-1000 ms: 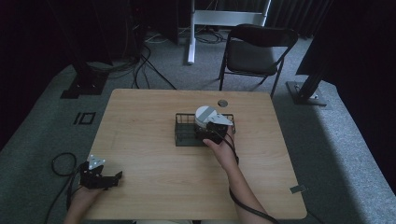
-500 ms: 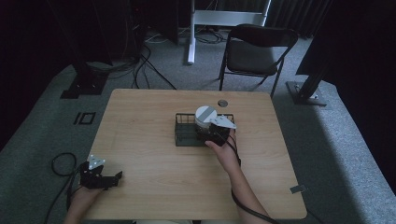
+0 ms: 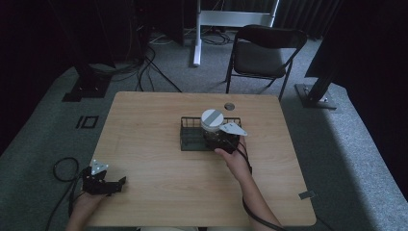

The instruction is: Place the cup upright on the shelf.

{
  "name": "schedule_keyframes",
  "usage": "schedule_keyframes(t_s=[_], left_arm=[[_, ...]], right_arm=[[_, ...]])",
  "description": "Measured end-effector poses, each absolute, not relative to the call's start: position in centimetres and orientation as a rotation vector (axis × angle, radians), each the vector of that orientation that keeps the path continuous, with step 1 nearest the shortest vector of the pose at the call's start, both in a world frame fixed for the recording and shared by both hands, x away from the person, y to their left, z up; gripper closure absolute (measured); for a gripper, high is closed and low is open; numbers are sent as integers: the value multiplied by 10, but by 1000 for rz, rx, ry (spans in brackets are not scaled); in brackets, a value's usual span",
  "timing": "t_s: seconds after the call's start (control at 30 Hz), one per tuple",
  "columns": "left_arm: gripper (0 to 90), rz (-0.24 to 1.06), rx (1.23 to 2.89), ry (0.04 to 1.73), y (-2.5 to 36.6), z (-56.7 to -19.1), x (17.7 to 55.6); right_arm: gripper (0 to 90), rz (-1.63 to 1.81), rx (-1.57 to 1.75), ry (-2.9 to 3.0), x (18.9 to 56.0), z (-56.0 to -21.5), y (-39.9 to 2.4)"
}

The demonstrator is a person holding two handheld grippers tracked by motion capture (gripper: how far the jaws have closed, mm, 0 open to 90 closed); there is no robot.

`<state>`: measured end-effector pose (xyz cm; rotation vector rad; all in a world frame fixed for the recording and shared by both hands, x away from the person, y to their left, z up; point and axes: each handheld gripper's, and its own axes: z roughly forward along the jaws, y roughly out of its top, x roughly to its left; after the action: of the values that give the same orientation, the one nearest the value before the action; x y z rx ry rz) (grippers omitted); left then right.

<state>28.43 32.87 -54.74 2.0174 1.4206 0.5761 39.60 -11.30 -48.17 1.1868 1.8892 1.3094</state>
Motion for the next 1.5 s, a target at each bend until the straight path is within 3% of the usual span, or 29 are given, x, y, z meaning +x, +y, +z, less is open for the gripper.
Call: schedule_keyframes(t_s=[1.5], left_arm=[[6, 576, 2017, 1421, 329, -547, 284]], right_arm=[[120, 1327, 1175, 1838, 348, -485, -170]])
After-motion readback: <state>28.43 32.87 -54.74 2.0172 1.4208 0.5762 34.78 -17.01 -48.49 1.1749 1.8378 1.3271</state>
